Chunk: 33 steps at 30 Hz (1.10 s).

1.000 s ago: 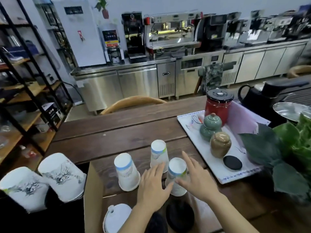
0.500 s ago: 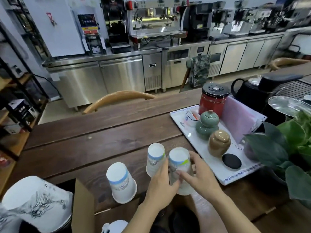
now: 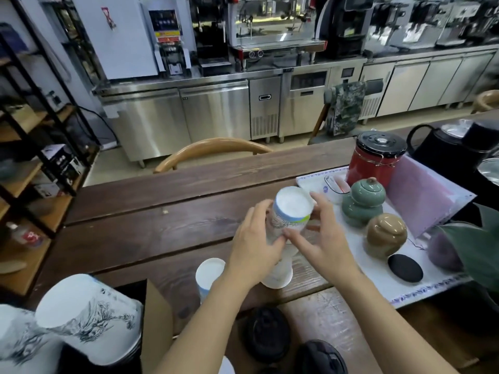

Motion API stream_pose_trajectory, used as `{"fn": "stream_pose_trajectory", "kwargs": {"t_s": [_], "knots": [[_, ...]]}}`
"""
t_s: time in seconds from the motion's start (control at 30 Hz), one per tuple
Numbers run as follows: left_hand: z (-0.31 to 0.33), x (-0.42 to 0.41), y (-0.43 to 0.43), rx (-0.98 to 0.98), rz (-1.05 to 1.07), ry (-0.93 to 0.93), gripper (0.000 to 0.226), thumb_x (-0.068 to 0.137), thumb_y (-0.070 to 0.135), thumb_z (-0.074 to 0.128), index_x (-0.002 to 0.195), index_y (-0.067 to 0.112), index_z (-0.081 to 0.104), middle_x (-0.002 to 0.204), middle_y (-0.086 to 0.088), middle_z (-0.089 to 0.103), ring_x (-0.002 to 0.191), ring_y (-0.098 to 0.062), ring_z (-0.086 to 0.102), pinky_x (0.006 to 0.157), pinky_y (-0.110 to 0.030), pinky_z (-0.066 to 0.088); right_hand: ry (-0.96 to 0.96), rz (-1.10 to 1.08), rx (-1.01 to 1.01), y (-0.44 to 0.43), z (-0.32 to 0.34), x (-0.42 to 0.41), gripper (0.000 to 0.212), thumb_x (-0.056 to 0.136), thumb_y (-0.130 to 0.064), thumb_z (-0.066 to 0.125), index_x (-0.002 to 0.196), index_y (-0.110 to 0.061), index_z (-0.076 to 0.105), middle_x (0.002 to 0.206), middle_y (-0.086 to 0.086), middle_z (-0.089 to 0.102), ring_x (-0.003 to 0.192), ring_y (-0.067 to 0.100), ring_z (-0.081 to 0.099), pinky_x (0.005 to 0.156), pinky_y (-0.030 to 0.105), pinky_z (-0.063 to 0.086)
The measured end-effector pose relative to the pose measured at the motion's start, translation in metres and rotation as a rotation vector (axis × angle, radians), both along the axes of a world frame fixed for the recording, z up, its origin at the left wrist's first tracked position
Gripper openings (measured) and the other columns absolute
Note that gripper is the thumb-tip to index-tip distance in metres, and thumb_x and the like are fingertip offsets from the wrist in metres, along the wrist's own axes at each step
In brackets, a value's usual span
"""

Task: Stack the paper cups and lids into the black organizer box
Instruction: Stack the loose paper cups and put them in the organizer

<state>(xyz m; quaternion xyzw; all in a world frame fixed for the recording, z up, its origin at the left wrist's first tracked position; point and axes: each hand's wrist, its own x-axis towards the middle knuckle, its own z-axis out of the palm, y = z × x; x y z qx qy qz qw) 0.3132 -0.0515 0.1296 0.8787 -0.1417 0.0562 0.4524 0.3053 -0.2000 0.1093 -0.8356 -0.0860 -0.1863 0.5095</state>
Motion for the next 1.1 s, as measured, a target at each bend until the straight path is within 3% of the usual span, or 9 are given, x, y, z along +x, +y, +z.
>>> {"fn": "stream_pose_trajectory", "kwargs": {"t_s": [0.17,0.3,0.47,0.57,0.67,0.73,0.83,0.93,1.1], "knots": [[-0.038,0.003,0.004,0.144,-0.03,0.276,0.065,0.083,0.027,0.059,0.137,0.034,0.025,0.137,0.001,0.048,0.121,-0.027,0.052,0.097,-0.046,0.046,0.199,0.135,-0.223,0.002,-0.037,0.004,0.086,0.081,-0.03,0.068,0.136,-0.059,0.009,0.135,-0.016,0.045,0.119,0.004,0.049,0.098,0.025,0.042],[-0.062,0.002,0.003,0.241,-0.084,0.541,0.067,0.081,0.026,0.06,0.138,0.028,0.025,0.133,-0.003,0.051,0.115,-0.026,0.054,0.096,-0.044,0.046,0.446,0.197,-0.503,0.003,-0.059,0.003,0.07,0.086,-0.031,0.058,0.144,-0.043,0.02,0.133,0.001,0.043,0.112,0.023,0.054,0.093,0.034,0.045],[-0.078,0.006,0.009,0.254,-0.094,0.723,0.075,0.079,0.03,0.068,0.14,0.018,0.026,0.139,-0.006,0.045,0.123,-0.026,0.048,0.098,-0.036,0.043,0.535,0.21,-0.467,0.004,-0.064,0.007,0.074,0.082,-0.027,0.062,0.143,-0.039,0.02,0.13,0.003,0.042,0.107,0.026,0.054,0.093,0.037,0.045],[-0.08,0.005,0.008,0.041,-0.054,0.717,0.068,0.078,0.022,0.067,0.137,0.022,0.034,0.128,0.002,0.05,0.121,-0.02,0.049,0.094,-0.03,0.044,0.443,0.152,-0.271,0.007,-0.069,0.007,0.073,0.075,-0.015,0.069,0.133,-0.032,0.027,0.13,-0.002,0.044,0.119,0.018,0.047,0.095,0.021,0.04],[-0.081,-0.001,0.007,-0.179,-0.054,0.684,0.07,0.076,0.005,0.067,0.135,0.028,0.039,0.119,0.005,0.056,0.112,-0.012,0.053,0.08,-0.015,0.042,0.416,0.063,-0.033,0.01,-0.073,0.005,0.078,0.072,-0.009,0.075,0.122,-0.031,0.02,0.113,-0.02,0.042,0.107,0.01,0.048,0.078,0.001,0.038],[-0.084,-0.005,0.006,-0.215,-0.028,0.622,0.071,0.072,0.009,0.07,0.13,0.035,0.039,0.127,-0.001,0.051,0.115,-0.013,0.051,0.089,-0.02,0.043,0.393,0.037,0.015,0.011,-0.075,0.003,0.085,0.067,-0.013,0.08,0.124,-0.029,0.019,0.109,-0.026,0.037,0.105,0.01,0.051,0.078,0.007,0.042],[-0.074,-0.01,0.002,-0.244,0.017,0.508,0.069,0.069,0.018,0.072,0.113,0.057,0.037,0.128,0.002,0.047,0.116,-0.013,0.05,0.102,-0.037,0.044,0.272,0.023,0.068,0.014,-0.065,-0.002,0.083,0.058,-0.026,0.081,0.112,-0.049,0.023,0.112,-0.026,0.043,0.108,0.004,0.054,0.087,0.023,0.047],[-0.044,-0.013,0.002,-0.224,0.022,0.324,0.068,0.072,0.022,0.073,0.119,0.054,0.037,0.127,0.009,0.045,0.116,-0.008,0.048,0.1,-0.036,0.045,0.07,-0.014,0.088,0.021,-0.037,-0.003,0.08,0.056,-0.038,0.075,0.11,-0.062,0.022,0.119,-0.029,0.04,0.112,0.006,0.051,0.095,0.029,0.045],[0.022,-0.019,0.025,-0.136,0.01,0.066,0.076,0.076,0.022,0.072,0.137,0.042,0.032,0.128,0.011,0.044,0.121,-0.007,0.044,0.098,-0.028,0.039,-0.223,0.032,0.114,0.039,0.025,-0.002,0.078,0.063,-0.038,0.072,0.127,-0.035,0.027,0.126,-0.019,0.04,0.114,0.004,0.049,0.091,0.015,0.043]]}}
